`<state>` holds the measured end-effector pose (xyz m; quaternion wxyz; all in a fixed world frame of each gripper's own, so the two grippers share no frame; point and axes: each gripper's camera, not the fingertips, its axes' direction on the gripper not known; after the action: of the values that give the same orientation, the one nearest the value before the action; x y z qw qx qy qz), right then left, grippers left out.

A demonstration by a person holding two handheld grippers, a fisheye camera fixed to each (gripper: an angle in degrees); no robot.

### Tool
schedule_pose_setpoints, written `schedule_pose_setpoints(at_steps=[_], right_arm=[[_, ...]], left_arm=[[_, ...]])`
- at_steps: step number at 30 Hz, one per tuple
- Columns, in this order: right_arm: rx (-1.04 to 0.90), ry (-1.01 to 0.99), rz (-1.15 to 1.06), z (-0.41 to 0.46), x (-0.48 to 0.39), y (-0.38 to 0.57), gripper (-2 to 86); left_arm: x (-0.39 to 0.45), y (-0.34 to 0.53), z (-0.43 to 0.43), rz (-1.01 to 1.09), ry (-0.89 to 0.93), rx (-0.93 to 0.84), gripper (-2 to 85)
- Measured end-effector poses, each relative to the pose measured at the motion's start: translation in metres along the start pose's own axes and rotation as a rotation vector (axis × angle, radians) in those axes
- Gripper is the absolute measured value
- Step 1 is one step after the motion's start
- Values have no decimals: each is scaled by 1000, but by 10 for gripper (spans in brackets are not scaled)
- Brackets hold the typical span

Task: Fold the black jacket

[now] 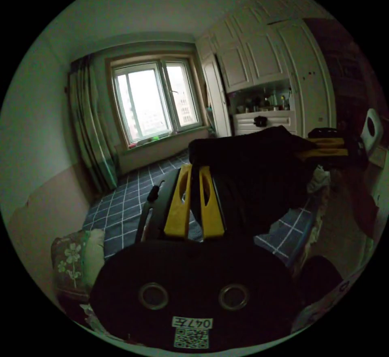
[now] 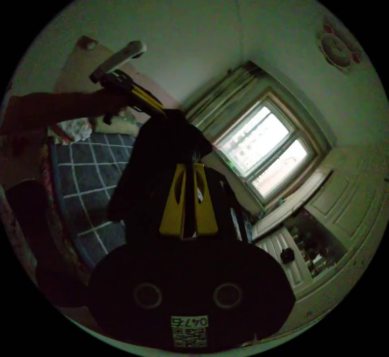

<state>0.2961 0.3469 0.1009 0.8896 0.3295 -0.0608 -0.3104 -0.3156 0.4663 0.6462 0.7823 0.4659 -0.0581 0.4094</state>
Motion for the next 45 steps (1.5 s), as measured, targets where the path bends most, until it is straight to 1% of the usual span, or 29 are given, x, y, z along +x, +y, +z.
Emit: schedule_pose_setpoints(at_steps=[2, 3, 4, 6, 8, 9, 10, 11, 13, 15, 17, 20, 22, 23, 25, 27, 28, 31, 33, 34, 35, 37, 40, 42, 44, 45], right_arm=[[-17, -83, -47, 1, -22, 6, 5], [-34, -146, -69, 6, -42, 12, 5], [-51, -215, -90, 12, -67, 20, 5], [-91, -328, -141, 23, -110, 37, 5], [-144, -453, -133, 38, -154, 54, 4], [-152, -532, -118, 47, -180, 65, 4], [-159, -613, -85, 54, -203, 75, 3], [-167, -650, -73, 58, -212, 79, 3], [-188, -728, -84, 61, -239, 90, -2], [-185, -717, -104, 59, -245, 95, -3], [-170, -723, -61, 61, -236, 102, -3], [-169, -710, 114, 74, -201, 121, 0], [-230, -624, 272, 93, -168, 146, 8], [-251, -599, 309, 97, -159, 153, 11], [-352, -548, 443, 114, -126, 184, 24], [-417, -518, 500, 122, -105, 208, 27], [-442, -471, 528, 125, -92, 222, 27], [-496, -354, 533, 136, -68, 250, 27], [-523, -317, 535, 150, -55, 262, 28], [-540, -304, 545, 163, -48, 270, 28], [-550, -304, 551, 170, -44, 274, 28], [-591, -334, 598, 204, -33, 291, 31], [-618, -329, 648, 244, -24, 308, 46], [-645, -345, 652, 269, -20, 313, 59], [-660, -393, 648, 294, -19, 315, 64], [-652, -436, 651, 308, -20, 314, 65]], left_arm=[[-2, 52, -3, -39, -36, -24, 10], [-3, 68, -3, -51, -38, -40, 10], [-6, 101, -3, -79, -36, -85, 11], [-9, 155, -2, -121, -4, -188, 13], [-14, 229, 0, -174, -14, -382, 16], [-17, 247, -1, -203, -25, -427, 18], [-26, 281, -4, -287, -47, -520, 16], [-37, 310, -10, -395, -76, -615, 10], [-54, 341, -27, -545, -184, -724, 1], [-67, 355, -47, -588, -210, -767, -1], [-75, 354, -73, -599, -207, -691, 6], [-73, 340, -81, -560, -142, -613, 44], [-67, 337, -71, -514, -125, -617, 72], [-62, 340, -61, -485, -121, -625, 81], [-58, 352, -42, -471, -100, -650, 92], [-60, 369, -23, -503, -76, -691, 105], [-63, 380, -12, -541, -61, -727, 117], [-70, 402, 13, -626, -13, -783, 143], [-71, 416, 31, -645, 30, -847, 129], [-70, 424, 41, -653, 43, -882, 94], [-70, 426, 42, -633, 19, -871, 61], [-72, 426, 37, -651, 17, -820, 28], [-80, 422, 20, -639, -16, -781, 15], [-86, 418, 11, -596, -48, -818, 12], [-97, 416, -1, -518, -158, -901, 13], [-101, 416, -4, -503, -183, -924, 15]])
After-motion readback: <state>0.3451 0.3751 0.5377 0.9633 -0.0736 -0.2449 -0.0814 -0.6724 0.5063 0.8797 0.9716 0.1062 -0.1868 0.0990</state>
